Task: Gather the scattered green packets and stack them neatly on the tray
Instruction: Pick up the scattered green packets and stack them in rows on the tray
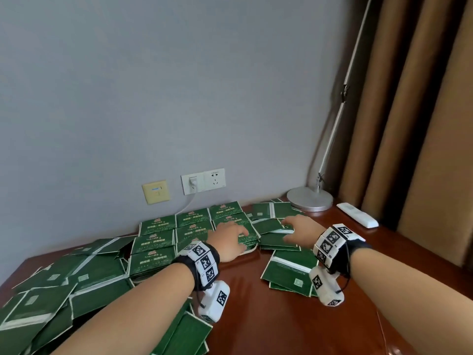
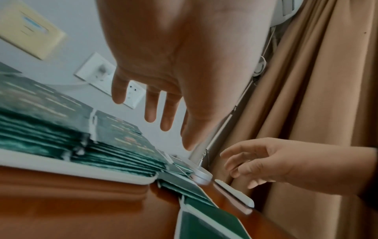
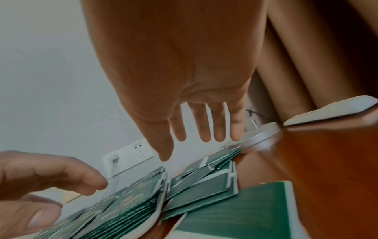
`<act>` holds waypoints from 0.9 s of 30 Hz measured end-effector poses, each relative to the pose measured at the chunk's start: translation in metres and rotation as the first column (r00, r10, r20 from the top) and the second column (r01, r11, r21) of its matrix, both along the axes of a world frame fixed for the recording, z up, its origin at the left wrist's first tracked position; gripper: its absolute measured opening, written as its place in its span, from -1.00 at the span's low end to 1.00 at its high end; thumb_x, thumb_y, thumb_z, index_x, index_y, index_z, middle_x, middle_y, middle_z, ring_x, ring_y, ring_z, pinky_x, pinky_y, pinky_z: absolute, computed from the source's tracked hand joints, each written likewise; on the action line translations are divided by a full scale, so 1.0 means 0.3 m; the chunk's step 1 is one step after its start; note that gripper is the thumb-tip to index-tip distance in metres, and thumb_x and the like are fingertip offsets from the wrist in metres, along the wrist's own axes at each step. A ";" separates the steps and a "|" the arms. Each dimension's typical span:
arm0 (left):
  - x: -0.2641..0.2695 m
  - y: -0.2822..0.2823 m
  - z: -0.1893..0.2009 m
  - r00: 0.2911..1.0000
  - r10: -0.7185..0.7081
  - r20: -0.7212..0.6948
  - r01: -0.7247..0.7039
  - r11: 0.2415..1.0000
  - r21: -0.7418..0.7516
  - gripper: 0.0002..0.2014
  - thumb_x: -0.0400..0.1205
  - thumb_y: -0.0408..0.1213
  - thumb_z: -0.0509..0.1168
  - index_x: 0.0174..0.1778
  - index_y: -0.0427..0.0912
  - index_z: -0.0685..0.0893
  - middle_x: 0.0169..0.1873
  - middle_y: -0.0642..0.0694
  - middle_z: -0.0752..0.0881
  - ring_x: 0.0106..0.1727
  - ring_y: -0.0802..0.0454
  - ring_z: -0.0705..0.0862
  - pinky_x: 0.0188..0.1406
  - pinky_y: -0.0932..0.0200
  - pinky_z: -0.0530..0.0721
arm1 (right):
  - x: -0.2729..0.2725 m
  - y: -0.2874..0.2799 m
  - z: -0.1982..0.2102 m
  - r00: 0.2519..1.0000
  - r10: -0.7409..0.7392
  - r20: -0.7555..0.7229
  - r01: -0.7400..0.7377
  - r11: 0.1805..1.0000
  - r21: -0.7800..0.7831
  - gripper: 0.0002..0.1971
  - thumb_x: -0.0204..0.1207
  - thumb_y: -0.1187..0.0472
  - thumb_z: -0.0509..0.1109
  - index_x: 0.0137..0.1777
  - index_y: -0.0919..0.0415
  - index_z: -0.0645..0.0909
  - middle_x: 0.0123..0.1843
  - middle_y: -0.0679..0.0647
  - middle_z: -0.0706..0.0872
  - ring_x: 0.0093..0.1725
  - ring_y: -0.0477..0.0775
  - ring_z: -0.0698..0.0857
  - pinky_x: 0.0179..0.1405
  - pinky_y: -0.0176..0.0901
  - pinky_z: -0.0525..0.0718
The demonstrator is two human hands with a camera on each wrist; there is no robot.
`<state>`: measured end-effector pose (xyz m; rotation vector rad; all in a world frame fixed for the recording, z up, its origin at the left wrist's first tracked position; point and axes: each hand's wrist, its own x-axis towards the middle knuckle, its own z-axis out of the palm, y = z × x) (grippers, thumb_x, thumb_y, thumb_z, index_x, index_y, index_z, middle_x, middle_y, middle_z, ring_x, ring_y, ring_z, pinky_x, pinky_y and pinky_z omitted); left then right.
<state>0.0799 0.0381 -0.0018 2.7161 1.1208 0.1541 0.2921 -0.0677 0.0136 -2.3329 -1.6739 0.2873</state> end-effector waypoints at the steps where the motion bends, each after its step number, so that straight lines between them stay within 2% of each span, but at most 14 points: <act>1: 0.027 -0.016 -0.005 1.000 -0.012 -0.005 0.012 1.000 -0.003 -0.60 0.63 -0.06 0.33 0.42 0.18 0.56 0.49 -0.07 0.46 0.55 -0.20 0.35 0.51 -0.42 0.28 | 0.018 -0.026 0.000 1.000 -0.016 -0.004 0.016 1.000 -0.008 -0.44 0.51 0.07 0.44 0.51 0.12 0.48 0.36 0.12 0.64 0.27 0.06 0.65 0.16 -0.24 0.54; 4: 0.108 -0.061 -0.024 0.997 -0.070 -0.019 0.070 0.997 -0.011 -0.61 0.62 -0.03 0.33 0.40 0.21 0.57 0.47 -0.06 0.48 0.53 -0.18 0.37 0.50 -0.39 0.32 | 0.085 -0.108 -0.013 0.998 -0.064 -0.007 0.064 0.998 -0.025 -0.49 0.48 0.07 0.47 0.42 0.16 0.55 0.26 0.07 0.70 0.21 0.05 0.66 0.19 -0.18 0.60; 9: 0.211 -0.105 -0.051 0.988 -0.149 -0.040 0.147 0.988 -0.042 -0.63 0.62 -0.04 0.34 0.37 0.18 0.58 0.42 -0.05 0.51 0.47 -0.16 0.45 0.46 -0.32 0.40 | 0.182 -0.206 -0.060 0.987 -0.159 -0.023 0.158 0.985 -0.067 -0.39 0.49 0.00 0.46 0.52 0.11 0.45 0.41 0.06 0.61 0.35 0.06 0.60 0.30 -0.15 0.57; 18: 0.321 -0.101 -0.097 0.973 -0.202 -0.113 0.189 0.975 -0.118 -0.63 0.63 -0.06 0.35 0.37 0.16 0.60 0.51 -0.07 0.46 0.49 -0.18 0.46 0.49 -0.32 0.40 | 0.247 -0.209 -0.135 0.973 -0.213 -0.091 0.200 0.970 -0.138 -0.38 0.49 -0.03 0.46 0.53 0.12 0.45 0.41 0.06 0.60 0.33 0.06 0.62 0.26 -0.17 0.60; 23: 0.346 -0.091 -0.120 0.962 -0.241 -0.127 0.220 0.962 -0.160 -0.63 0.63 -0.07 0.37 0.37 0.14 0.60 0.45 -0.08 0.49 0.44 -0.13 0.51 0.44 -0.14 0.50 | 0.240 -0.147 -0.175 0.974 -0.203 -0.096 0.184 0.966 -0.180 -0.39 0.51 -0.05 0.45 0.51 0.17 0.48 0.41 0.07 0.60 0.34 0.07 0.61 0.25 -0.16 0.60; 27: 0.334 -0.078 -0.130 0.960 -0.259 -0.105 0.235 0.952 -0.198 -0.63 0.64 -0.13 0.38 0.38 0.03 0.64 0.39 -0.09 0.55 0.34 -0.08 0.58 0.37 0.07 0.53 | 0.232 -0.104 -0.188 0.977 -0.198 -0.078 0.179 0.963 -0.203 -0.51 0.51 -0.03 0.46 0.34 0.27 0.63 0.29 0.12 0.70 0.24 0.11 0.68 0.24 -0.04 0.66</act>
